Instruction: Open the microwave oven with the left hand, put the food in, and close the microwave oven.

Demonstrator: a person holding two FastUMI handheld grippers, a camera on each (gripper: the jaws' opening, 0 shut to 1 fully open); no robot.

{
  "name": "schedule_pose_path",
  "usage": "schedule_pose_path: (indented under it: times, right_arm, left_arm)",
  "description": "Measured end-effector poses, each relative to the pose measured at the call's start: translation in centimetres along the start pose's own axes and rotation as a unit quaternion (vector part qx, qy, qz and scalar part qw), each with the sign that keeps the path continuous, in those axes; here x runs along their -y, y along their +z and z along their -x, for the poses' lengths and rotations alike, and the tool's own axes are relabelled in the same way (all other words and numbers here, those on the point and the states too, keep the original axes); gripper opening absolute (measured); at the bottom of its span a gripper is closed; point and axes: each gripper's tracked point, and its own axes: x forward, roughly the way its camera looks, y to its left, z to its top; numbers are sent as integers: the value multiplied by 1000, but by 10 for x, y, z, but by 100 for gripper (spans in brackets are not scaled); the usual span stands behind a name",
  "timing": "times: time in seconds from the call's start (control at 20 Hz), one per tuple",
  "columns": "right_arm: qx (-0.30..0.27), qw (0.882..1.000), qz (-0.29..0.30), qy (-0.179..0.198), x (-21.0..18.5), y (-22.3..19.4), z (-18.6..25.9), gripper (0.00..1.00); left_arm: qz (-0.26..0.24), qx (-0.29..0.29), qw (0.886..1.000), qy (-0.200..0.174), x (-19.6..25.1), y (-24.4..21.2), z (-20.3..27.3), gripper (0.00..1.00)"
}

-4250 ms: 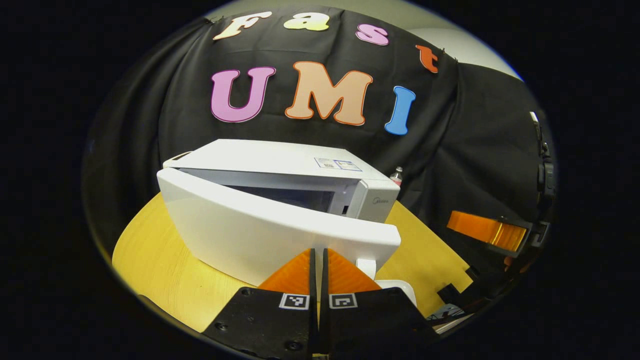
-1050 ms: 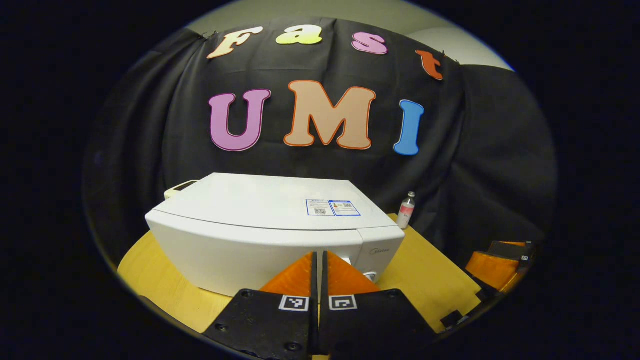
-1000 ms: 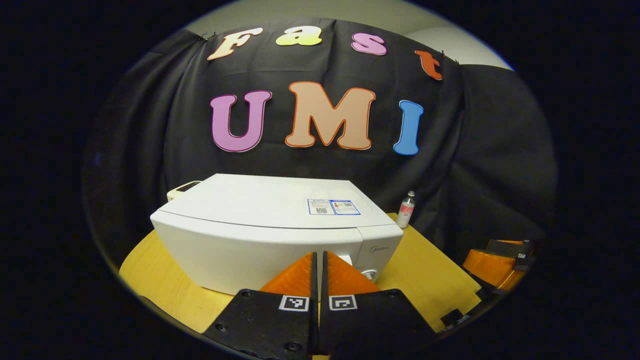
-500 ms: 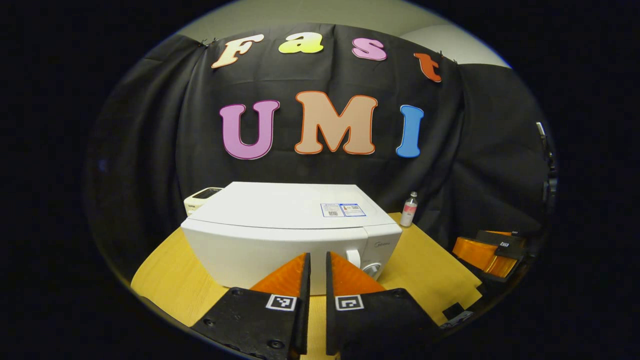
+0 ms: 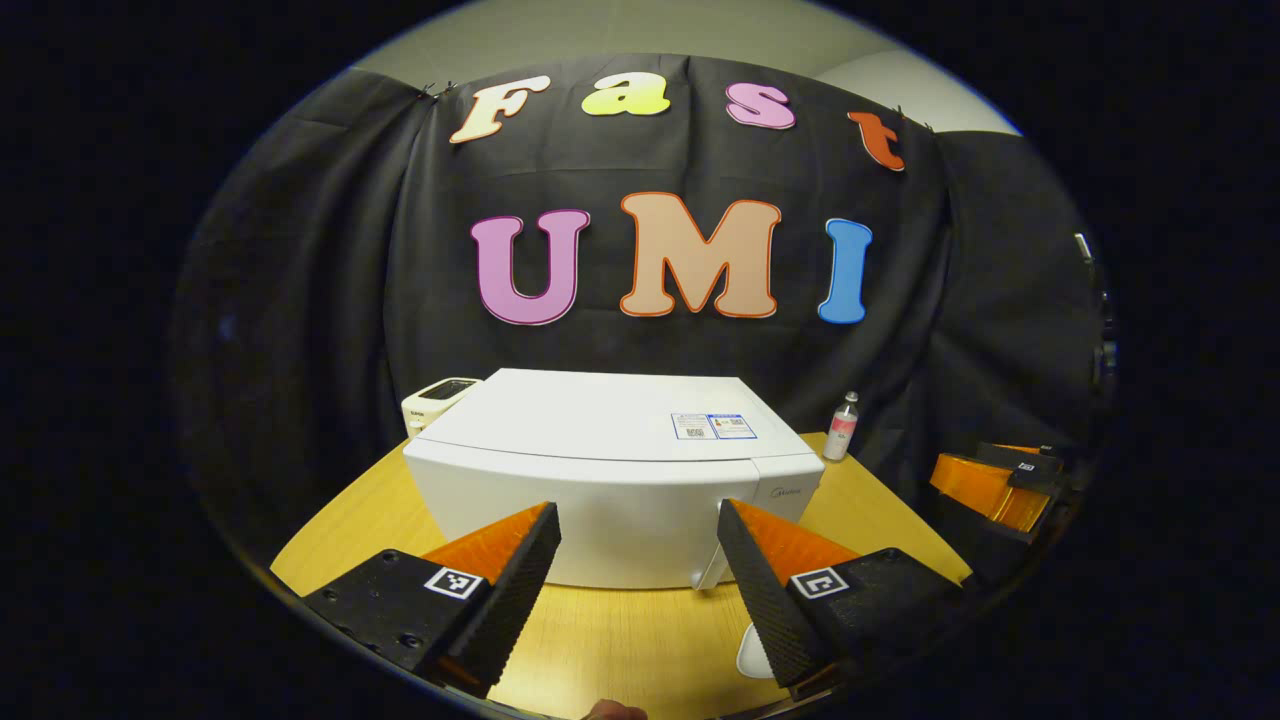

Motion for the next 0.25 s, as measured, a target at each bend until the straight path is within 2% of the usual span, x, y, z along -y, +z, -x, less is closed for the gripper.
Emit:
schedule_pose_path:
  times: [0.25]
  right_arm:
    - [13, 1000, -2, -8, 7, 14, 3, 92]
  left_arm:
    - [-2, 17, 1000, 13, -9, 15, 3, 96]
